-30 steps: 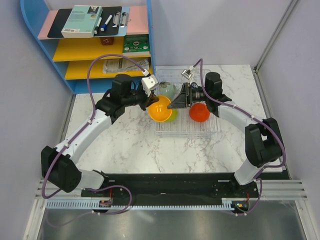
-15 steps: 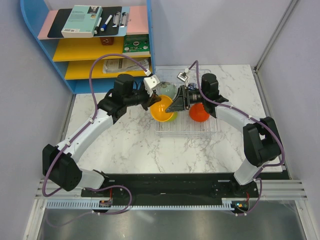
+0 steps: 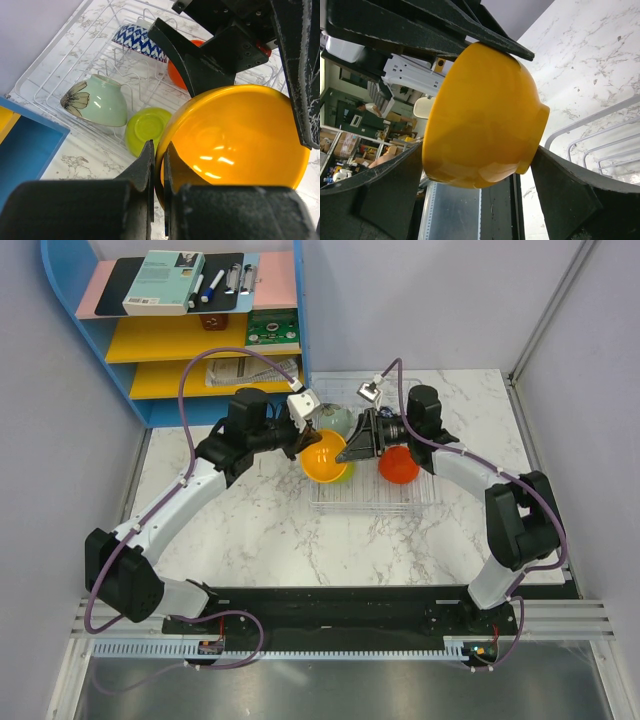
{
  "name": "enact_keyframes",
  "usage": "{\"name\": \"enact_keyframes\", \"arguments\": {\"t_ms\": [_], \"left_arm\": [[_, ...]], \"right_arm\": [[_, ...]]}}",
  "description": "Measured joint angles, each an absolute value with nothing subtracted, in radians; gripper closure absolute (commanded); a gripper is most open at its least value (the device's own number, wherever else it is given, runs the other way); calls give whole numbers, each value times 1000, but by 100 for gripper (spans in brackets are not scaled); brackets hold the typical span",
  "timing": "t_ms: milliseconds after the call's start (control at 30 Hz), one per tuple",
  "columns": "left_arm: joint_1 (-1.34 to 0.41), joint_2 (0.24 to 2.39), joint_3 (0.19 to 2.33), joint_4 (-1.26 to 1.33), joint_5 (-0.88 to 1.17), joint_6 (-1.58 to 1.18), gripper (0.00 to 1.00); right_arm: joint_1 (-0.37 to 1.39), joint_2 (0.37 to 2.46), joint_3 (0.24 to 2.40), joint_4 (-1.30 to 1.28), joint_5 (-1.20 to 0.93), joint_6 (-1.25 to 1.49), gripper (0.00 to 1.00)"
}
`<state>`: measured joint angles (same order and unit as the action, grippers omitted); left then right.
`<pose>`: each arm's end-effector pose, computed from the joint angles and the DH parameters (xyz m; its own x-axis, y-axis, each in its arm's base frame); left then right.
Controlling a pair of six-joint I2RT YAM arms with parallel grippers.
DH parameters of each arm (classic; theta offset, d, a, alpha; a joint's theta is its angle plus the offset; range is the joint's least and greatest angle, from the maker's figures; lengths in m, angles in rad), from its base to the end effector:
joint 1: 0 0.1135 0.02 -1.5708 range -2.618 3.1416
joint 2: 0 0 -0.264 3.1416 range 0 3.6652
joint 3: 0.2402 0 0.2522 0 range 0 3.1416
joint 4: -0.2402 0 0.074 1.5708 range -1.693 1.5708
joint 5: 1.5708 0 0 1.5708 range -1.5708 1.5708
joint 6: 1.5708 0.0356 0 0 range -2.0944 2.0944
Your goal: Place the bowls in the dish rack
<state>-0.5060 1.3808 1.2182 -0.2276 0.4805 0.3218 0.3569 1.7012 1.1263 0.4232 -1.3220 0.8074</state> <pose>0.2712 -0.1691 0.3521 -0.0614 0.3547 -0.9330 0.8677 0.4810 0.1257 0.3387 0.1631 0.2799 -0.8086 -0.1116 -0.5776 -0.5778 -0.0338 0.8155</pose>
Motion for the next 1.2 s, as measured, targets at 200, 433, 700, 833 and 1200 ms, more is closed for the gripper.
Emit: {"name": "enact_keyframes", "arguments": {"t_ms": [200, 433, 700, 833, 1200], "left_arm": [[-506, 1369, 1214, -202, 480, 321, 98], [-506, 1360, 1208, -181, 481, 320, 98], [-506, 1355, 1206, -176, 473, 300, 98], [-505, 1355, 1205, -173, 472, 298, 90], [-502, 1355, 1204, -161, 473, 280, 0]], "right_arm": [[342, 1704, 1085, 656, -1325, 988, 13], [336, 1722, 1068, 799, -1327, 1102, 20], [330, 1723, 1052, 861, -1310, 1136, 94], [330, 1723, 1047, 869, -1303, 1148, 100], [329, 1711, 1042, 790, -1287, 1091, 100]]}}
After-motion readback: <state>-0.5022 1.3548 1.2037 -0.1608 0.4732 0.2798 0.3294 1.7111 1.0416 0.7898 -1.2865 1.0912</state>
